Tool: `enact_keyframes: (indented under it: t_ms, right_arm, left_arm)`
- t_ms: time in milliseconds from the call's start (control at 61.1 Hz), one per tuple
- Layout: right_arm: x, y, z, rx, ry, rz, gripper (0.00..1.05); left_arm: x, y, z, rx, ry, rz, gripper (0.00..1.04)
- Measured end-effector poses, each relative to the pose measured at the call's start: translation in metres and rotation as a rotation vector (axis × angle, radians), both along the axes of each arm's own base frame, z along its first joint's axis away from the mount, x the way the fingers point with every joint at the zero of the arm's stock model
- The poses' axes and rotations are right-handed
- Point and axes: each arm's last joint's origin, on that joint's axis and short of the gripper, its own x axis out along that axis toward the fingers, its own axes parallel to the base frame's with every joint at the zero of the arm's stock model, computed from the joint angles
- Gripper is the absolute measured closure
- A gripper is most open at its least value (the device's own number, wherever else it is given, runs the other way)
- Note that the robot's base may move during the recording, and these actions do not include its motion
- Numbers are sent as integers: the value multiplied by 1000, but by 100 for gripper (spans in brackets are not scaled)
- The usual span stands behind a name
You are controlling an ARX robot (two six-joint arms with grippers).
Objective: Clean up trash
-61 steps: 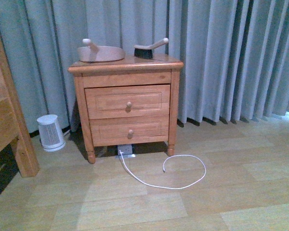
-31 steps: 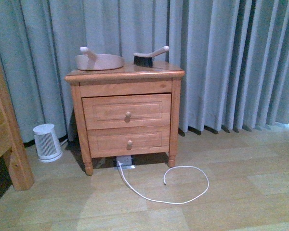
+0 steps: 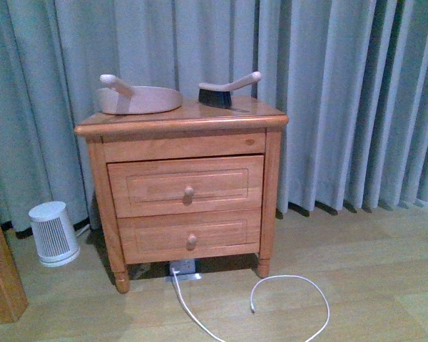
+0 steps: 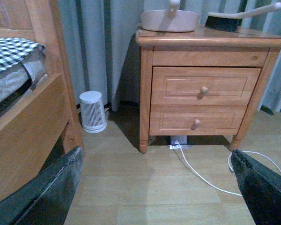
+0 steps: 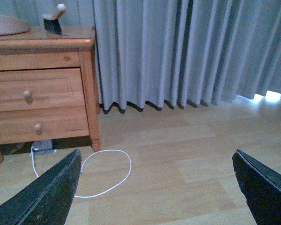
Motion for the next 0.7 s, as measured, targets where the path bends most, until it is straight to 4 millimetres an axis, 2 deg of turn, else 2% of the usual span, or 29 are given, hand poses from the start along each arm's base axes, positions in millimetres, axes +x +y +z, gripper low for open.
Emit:
enact_keyframes:
  t_ms: [703]
  right_arm:
    - [0, 0, 0, 0, 0, 0, 7]
  left_arm:
    - [0, 0, 0, 0, 0, 0, 8]
